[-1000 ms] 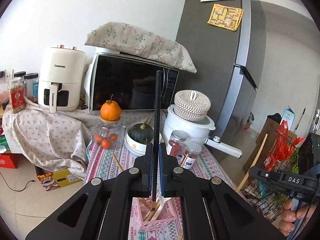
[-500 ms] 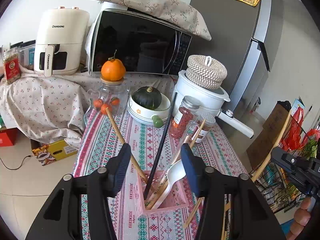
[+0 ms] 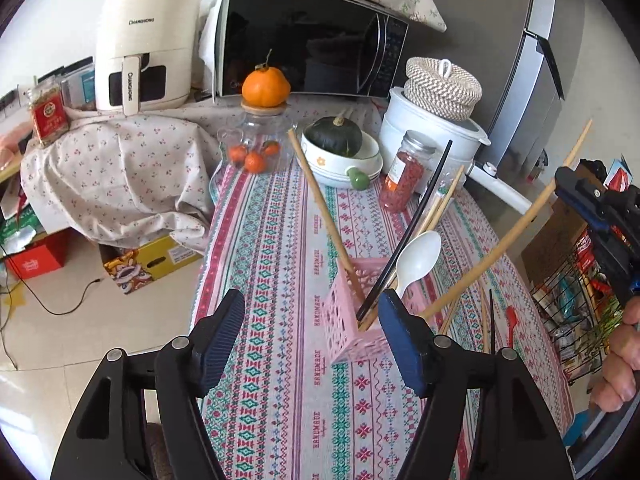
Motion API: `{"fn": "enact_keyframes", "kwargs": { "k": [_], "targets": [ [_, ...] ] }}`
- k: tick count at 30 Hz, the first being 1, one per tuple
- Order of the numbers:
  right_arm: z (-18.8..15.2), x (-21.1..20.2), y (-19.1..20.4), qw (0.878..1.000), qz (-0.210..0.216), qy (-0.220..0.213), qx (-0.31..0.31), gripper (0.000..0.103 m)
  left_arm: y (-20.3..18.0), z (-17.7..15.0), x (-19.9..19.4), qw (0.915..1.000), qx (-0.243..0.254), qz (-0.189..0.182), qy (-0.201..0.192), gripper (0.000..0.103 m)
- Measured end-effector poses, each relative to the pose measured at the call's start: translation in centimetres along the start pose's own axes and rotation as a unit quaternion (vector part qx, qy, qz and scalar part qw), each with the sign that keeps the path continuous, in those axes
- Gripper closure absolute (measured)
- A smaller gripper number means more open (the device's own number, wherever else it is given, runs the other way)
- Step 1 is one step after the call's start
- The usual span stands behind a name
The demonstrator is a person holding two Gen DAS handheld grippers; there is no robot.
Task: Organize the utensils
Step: 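Carry the wooden chopstick over the pink basket and open the right tool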
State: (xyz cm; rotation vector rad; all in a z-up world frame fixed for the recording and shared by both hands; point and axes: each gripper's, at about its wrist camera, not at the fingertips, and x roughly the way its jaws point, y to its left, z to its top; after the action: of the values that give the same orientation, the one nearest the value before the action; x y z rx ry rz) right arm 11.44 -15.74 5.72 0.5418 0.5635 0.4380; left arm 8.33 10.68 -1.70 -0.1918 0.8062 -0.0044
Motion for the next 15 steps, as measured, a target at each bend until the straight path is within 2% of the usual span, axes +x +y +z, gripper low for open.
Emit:
{"fn": "enact_keyframes", "kwargs": {
  "k": [7, 15],
  "targets": [
    [-0.8, 2.1, 1.4, 0.999, -0.024, -0.012, -0.026, 0.097, 1.2, -1.5, 0.4, 0.9995, 0.006, 0.004, 0.032, 0.031],
    [-2.9, 5.4, 3.5, 0.996, -0.048, 0.017, -0.071, 0.096, 1.0, -1.8, 0.5, 0.999, 0.014, -0.008, 0.042, 0.031]
  ]
}}
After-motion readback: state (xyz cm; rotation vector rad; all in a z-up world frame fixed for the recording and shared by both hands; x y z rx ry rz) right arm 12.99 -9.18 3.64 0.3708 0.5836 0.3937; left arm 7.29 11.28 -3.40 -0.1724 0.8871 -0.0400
